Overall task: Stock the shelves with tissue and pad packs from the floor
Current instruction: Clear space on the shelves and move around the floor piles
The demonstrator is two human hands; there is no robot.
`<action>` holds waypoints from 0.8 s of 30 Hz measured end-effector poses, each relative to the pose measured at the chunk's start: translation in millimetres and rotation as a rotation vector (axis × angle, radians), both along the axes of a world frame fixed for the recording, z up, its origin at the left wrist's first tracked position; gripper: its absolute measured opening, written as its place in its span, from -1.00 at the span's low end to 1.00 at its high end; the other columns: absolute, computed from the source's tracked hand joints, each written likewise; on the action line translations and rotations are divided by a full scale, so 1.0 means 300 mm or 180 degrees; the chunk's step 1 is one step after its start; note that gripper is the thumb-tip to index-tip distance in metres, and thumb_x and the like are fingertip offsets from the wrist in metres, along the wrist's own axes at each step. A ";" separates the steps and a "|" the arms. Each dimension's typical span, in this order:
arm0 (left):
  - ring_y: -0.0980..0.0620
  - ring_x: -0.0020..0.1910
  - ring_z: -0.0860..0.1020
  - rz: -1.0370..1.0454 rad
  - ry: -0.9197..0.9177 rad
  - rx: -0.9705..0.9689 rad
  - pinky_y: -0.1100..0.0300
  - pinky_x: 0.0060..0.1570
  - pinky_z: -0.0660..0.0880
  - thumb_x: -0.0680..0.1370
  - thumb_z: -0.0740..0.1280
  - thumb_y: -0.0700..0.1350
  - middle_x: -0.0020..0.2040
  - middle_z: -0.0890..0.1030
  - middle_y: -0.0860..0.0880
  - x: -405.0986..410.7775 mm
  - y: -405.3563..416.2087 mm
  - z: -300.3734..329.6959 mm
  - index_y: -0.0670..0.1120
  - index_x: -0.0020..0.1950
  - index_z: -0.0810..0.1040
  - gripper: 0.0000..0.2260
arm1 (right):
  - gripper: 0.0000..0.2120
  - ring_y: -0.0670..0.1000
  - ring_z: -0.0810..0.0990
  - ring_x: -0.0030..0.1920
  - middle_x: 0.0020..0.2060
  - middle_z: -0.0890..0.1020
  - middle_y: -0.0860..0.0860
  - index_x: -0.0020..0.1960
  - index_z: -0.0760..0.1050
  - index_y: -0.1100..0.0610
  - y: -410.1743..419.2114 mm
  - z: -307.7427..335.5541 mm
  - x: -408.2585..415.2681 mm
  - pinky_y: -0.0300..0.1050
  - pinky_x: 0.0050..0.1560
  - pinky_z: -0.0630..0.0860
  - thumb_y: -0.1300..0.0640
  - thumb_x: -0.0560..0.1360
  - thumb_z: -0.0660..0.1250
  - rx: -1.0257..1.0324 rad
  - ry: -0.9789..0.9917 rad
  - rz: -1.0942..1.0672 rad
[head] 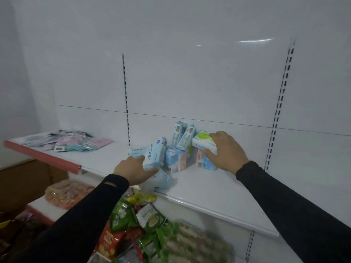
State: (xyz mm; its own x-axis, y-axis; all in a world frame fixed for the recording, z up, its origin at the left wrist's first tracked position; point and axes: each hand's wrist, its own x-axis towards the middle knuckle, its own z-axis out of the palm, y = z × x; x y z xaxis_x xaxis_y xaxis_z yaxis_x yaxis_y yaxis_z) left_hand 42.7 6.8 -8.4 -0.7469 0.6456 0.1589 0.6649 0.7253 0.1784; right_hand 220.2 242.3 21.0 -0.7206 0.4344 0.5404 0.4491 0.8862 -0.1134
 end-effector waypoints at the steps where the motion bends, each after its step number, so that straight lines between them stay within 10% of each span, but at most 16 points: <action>1: -0.12 0.21 0.49 0.0162 -0.0049 -0.0030 0.10 0.10 0.40 0.46 0.09 0.44 0.30 0.48 -0.14 -0.001 0.029 0.005 -0.05 0.42 0.32 -0.27 | -0.35 0.18 0.36 0.33 0.38 0.34 0.17 0.44 0.28 0.13 0.035 0.008 -0.032 0.01 0.32 0.31 -0.17 0.47 0.32 -0.0002 -0.0023 0.0015; 8: -0.08 0.20 0.48 0.0470 -0.0381 -0.0430 0.17 0.09 0.39 0.38 0.14 0.49 0.29 0.50 -0.11 -0.001 0.193 -0.032 0.01 0.38 0.38 -0.25 | -0.18 0.20 0.34 0.31 0.31 0.36 0.17 0.42 0.23 -0.01 0.245 0.020 -0.226 0.06 0.30 0.31 -0.41 0.31 0.30 -0.0074 -0.0595 -0.0199; 24: -0.05 0.21 0.45 -0.0741 -0.0494 -0.0307 0.12 0.19 0.40 0.37 0.45 0.17 0.33 0.42 -0.05 0.011 0.113 0.004 0.11 0.50 0.16 -0.22 | -0.41 0.18 0.45 0.07 0.08 0.47 0.14 0.22 0.31 0.07 0.237 -0.002 -0.128 0.00 0.01 0.42 -0.08 0.31 0.47 -0.0418 0.0002 -0.0297</action>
State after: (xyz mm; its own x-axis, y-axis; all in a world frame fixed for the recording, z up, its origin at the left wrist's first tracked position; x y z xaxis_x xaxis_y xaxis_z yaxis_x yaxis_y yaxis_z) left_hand 45.9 40.7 -7.2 -0.5876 0.8090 -0.0160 0.7855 0.5751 0.2286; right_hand 181.8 313.5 20.5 -0.6736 0.5664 0.4749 0.5287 0.8182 -0.2260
